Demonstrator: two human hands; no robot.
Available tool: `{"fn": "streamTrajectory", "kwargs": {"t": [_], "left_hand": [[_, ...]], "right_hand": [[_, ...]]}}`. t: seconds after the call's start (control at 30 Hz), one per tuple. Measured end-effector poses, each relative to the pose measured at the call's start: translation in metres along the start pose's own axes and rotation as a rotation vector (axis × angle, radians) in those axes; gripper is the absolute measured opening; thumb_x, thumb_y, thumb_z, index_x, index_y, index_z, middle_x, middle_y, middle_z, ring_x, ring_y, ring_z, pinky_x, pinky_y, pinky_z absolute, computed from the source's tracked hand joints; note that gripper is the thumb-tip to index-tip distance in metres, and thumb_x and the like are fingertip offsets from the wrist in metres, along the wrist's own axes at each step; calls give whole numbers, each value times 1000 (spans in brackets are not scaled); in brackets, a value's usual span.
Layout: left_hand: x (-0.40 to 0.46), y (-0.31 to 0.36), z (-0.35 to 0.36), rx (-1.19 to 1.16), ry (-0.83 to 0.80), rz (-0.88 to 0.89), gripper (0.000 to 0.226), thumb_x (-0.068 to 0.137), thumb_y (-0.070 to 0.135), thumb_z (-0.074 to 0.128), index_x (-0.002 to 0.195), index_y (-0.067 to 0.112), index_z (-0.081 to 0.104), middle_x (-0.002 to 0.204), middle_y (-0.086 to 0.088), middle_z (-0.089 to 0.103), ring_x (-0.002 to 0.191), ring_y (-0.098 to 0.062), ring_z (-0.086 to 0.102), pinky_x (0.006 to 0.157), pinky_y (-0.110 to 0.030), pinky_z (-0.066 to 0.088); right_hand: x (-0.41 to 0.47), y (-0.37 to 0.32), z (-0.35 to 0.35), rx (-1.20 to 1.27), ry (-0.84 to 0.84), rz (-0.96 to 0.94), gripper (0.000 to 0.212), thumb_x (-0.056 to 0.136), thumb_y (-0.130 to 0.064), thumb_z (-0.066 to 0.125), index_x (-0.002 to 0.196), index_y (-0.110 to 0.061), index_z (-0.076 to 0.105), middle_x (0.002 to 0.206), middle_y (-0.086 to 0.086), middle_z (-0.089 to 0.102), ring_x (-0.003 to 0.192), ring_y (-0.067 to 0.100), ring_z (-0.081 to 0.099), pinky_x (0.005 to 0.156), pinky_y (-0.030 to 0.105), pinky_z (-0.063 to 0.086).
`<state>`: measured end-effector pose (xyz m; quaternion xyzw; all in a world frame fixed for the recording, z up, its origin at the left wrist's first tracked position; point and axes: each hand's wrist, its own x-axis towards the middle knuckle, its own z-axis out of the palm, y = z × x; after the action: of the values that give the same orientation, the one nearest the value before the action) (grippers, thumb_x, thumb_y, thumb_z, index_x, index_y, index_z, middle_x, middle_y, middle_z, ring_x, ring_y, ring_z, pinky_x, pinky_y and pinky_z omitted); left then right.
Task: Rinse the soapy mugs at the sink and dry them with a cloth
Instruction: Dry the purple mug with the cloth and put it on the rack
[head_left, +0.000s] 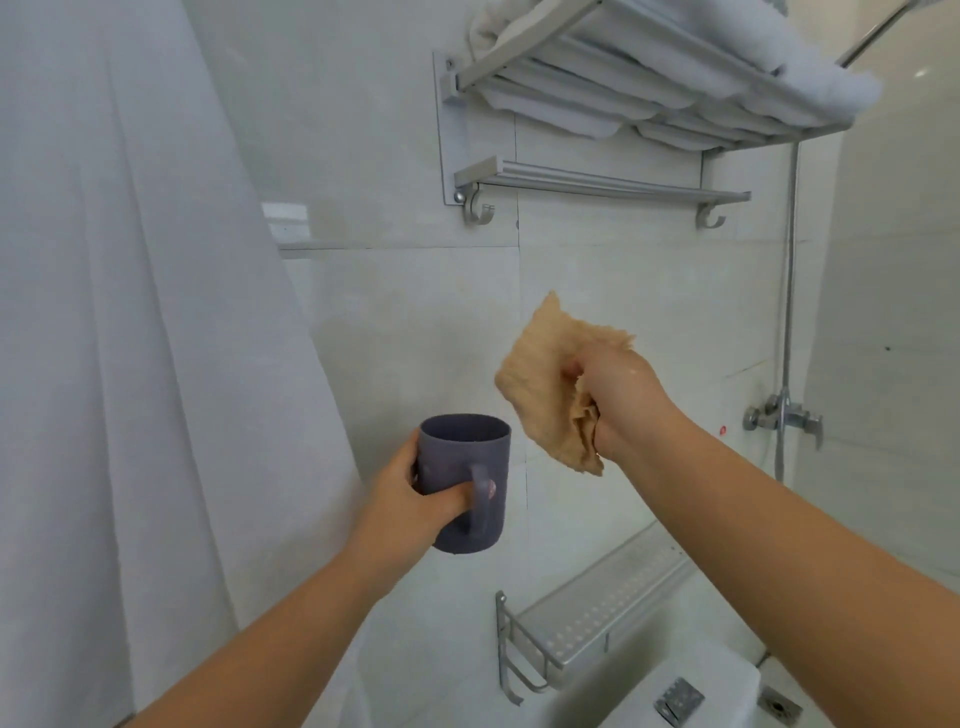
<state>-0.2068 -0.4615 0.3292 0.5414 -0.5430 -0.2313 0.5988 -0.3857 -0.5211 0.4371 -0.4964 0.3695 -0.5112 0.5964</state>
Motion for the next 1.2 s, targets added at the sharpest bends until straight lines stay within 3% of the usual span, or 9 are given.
{"fn": "streamTrajectory", "kwargs": {"t": [0.13, 0.2, 0.27, 0.33, 0.4, 0.53, 0.83, 1.1, 1.2], "left_hand": [[3, -6, 10, -158, -36, -64, 45, 77, 11, 79, 112, 31, 60, 101, 10, 73, 93, -7, 69, 68, -19, 54], [6, -11, 15, -199, -57, -93, 47, 75, 13, 82, 114, 29, 61, 102, 8, 73, 95, -10, 69, 69, -21, 54], [12, -17, 22, -243, -62, -125, 49, 72, 16, 85, 112, 29, 61, 99, 9, 74, 94, -10, 69, 71, -23, 54], [18, -23, 30, -273, -67, -143, 44, 73, 13, 83, 108, 28, 61, 96, 11, 72, 88, -6, 68, 67, -20, 53], [24, -33, 39, -293, -90, -170, 49, 67, 14, 88, 109, 23, 63, 100, 6, 73, 91, -11, 69, 66, -20, 53], [35, -57, 62, -253, -121, -202, 76, 49, 29, 88, 118, 15, 61, 111, -3, 70, 101, -20, 67, 73, -29, 54], [57, -129, 123, 13, -73, -215, 51, 61, 21, 87, 104, 31, 60, 102, 9, 69, 97, -10, 65, 85, -37, 56], [45, -182, 141, 123, -54, -327, 51, 61, 12, 85, 103, 34, 64, 95, 22, 72, 94, 3, 66, 86, -33, 57], [38, -192, 139, 154, -54, -385, 64, 53, 23, 86, 113, 31, 64, 107, 11, 72, 103, -8, 66, 91, -36, 55]], "right_hand": [[13, 11, -11, -150, 97, -169, 39, 98, -33, 45, 63, -17, 41, 42, -3, 39, 34, 10, 38, 38, 16, 29], [18, 29, -14, -225, 65, -229, 28, 90, -41, 57, 78, -17, 48, 56, -2, 47, 43, 10, 44, 41, 18, 32], [22, 48, -20, -261, 30, -197, 34, 82, -40, 67, 100, -17, 50, 72, 0, 55, 54, 14, 52, 43, 21, 41], [21, 64, -24, -334, 4, -157, 26, 87, -31, 65, 103, -14, 56, 81, 3, 60, 67, 18, 57, 55, 28, 50], [19, 77, -29, -427, -36, -104, 20, 89, -30, 62, 90, -10, 63, 77, 4, 62, 70, 18, 56, 66, 32, 48], [29, 99, -43, -512, -23, 0, 33, 87, -43, 64, 90, -10, 70, 75, 1, 66, 66, 13, 59, 61, 24, 49], [103, 161, -102, -554, -168, 208, 34, 88, -46, 61, 92, -13, 68, 82, 4, 69, 72, 17, 64, 66, 27, 52], [158, 235, -122, -635, -349, 320, 25, 85, -41, 60, 86, -16, 65, 82, 6, 68, 75, 21, 61, 71, 32, 49], [162, 250, -121, -655, -404, 327, 24, 84, -38, 59, 81, -15, 66, 79, 7, 66, 72, 20, 59, 68, 31, 47]]}}
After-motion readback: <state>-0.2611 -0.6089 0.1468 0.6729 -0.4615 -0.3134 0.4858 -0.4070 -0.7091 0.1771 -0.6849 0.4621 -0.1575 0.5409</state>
